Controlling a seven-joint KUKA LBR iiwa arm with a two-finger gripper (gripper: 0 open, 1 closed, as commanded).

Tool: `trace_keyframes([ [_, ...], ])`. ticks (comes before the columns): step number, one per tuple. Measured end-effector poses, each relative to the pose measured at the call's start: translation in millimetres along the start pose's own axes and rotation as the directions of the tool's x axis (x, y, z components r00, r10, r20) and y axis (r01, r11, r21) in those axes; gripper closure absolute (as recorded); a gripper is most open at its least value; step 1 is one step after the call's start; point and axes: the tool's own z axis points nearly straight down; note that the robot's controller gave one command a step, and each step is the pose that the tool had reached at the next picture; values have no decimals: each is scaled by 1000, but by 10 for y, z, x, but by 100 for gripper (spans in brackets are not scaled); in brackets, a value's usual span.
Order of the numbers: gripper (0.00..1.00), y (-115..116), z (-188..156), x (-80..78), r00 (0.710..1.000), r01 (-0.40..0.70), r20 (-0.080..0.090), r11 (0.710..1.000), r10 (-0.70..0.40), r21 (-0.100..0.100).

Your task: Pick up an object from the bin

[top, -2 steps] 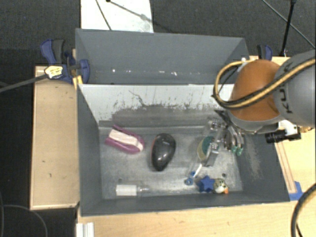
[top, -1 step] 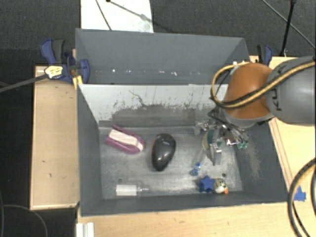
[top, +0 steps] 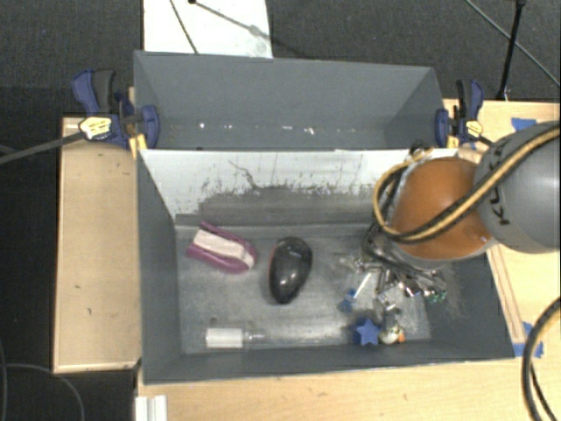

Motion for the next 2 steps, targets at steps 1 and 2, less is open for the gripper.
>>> trace_keyframes([
  [1, 0, -15, -38, 323, 986, 167, 19, 986, -167, 10],
  [2, 0, 265, 6, 301, 748, 664, -2, 748, -664, -9],
])
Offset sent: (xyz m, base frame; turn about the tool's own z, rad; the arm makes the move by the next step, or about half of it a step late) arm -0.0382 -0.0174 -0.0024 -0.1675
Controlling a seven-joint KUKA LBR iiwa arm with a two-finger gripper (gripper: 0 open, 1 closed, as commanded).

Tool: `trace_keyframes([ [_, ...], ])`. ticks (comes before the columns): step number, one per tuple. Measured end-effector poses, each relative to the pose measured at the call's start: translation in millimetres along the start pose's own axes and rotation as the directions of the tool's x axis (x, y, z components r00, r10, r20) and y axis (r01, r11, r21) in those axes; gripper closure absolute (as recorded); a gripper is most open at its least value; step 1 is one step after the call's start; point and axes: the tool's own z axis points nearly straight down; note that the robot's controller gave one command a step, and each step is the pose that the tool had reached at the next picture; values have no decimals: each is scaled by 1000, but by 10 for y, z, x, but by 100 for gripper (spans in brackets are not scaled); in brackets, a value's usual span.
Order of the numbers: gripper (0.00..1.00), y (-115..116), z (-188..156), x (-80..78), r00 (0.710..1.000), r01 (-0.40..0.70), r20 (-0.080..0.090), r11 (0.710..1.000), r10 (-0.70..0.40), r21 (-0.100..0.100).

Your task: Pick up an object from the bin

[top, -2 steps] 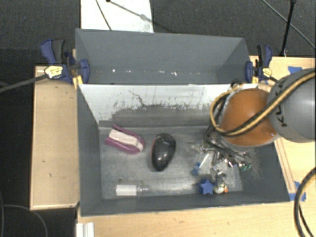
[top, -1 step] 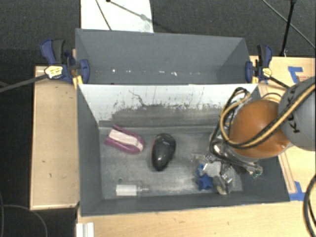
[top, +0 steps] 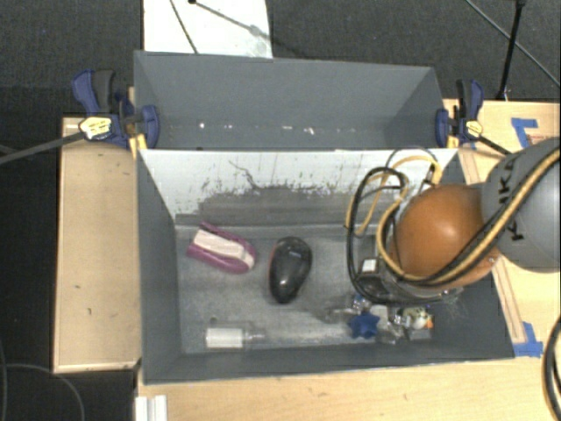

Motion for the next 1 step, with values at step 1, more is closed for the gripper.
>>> trace_keyframes([
  [1, 100, 0, -5, 4, 1000, -4, 0, 1000, 4, 0],
])
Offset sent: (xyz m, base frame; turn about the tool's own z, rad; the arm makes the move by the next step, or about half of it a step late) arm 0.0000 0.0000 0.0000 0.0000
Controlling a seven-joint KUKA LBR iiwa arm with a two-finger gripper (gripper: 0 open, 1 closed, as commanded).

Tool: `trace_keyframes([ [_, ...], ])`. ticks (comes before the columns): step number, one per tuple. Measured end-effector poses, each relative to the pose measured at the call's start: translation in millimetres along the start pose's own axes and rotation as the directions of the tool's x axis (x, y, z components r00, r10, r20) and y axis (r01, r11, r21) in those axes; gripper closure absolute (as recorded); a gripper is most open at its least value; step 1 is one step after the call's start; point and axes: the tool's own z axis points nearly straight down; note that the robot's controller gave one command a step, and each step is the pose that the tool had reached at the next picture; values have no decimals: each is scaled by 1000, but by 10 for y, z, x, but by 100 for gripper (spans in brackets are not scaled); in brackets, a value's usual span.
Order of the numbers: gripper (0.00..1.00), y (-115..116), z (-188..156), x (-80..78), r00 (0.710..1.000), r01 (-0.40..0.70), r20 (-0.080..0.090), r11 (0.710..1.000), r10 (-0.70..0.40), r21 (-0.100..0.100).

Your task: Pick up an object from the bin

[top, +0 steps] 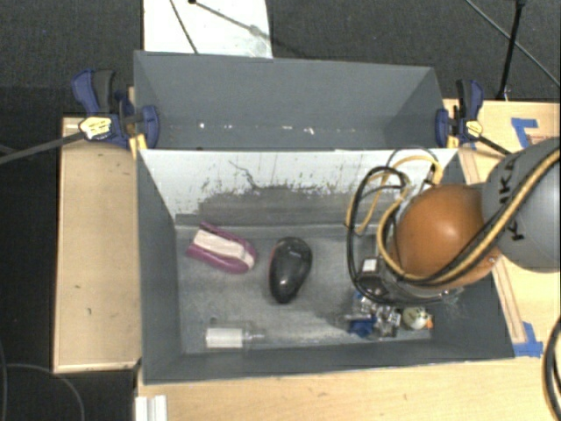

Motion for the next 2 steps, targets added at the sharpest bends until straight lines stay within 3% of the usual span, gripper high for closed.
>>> trace_keyframes([
  [1, 100, -79, 9, -335, 999, 39, -5, 999, -39, -2],
  [2, 100, -254, -1518, -355, 995, 101, -1, 995, -101, 6],
])
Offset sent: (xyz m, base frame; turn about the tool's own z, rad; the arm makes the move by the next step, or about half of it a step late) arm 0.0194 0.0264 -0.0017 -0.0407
